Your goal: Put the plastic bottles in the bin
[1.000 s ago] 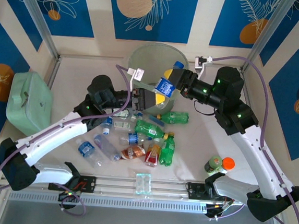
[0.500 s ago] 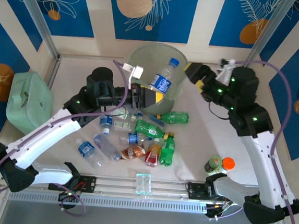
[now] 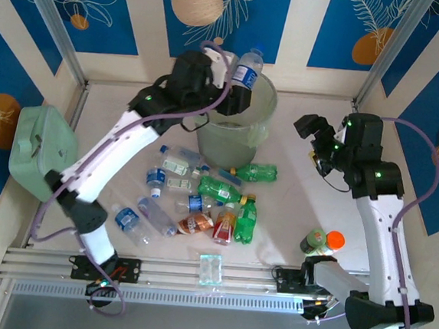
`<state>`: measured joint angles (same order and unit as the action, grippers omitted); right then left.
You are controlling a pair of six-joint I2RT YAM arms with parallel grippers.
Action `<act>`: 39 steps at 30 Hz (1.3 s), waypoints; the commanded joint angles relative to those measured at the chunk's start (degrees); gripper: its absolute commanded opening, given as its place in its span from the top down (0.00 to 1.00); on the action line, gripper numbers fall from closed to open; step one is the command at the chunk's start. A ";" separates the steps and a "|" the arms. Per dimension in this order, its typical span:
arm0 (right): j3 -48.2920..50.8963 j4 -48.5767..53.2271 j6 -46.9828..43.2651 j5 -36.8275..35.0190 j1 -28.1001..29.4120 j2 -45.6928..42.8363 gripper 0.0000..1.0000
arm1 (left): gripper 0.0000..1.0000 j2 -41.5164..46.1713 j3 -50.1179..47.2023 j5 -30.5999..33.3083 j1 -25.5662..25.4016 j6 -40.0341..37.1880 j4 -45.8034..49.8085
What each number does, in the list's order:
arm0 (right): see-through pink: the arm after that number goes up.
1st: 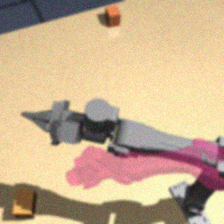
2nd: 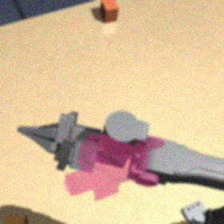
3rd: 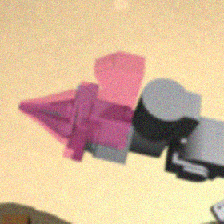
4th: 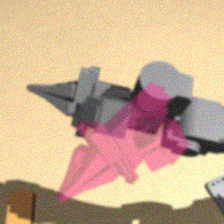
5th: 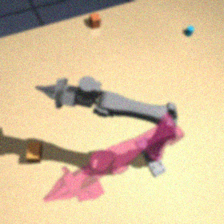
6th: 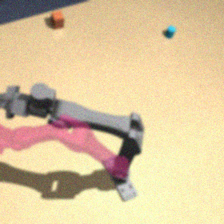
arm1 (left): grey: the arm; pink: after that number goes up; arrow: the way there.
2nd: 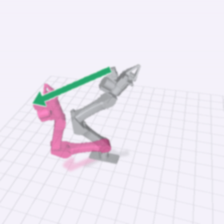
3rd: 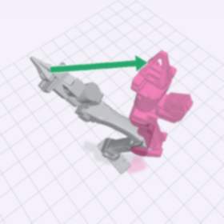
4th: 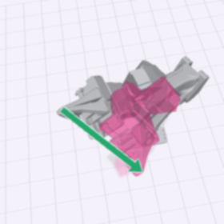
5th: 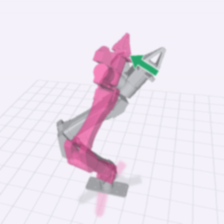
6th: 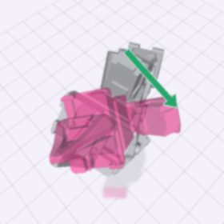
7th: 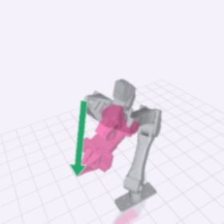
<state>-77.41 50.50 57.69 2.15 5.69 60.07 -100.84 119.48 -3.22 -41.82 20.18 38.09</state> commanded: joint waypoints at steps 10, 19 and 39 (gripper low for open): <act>4.43 3.64 -0.06 3.48 -0.94 1.36 0.01 | 0.51 -11.73 10.95 5.84 2.09 -1.86 16.17; 5.07 3.25 -0.54 3.88 -1.24 2.49 0.01 | 0.27 -10.83 10.74 4.45 2.36 -1.20 16.24; 5.08 -0.58 -9.56 2.35 11.05 2.42 0.01 | 0.17 29.58 -33.90 16.09 5.54 10.54 6.52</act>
<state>-72.07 52.27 51.90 4.95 13.67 63.22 -76.99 93.06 7.99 -38.30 24.77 44.42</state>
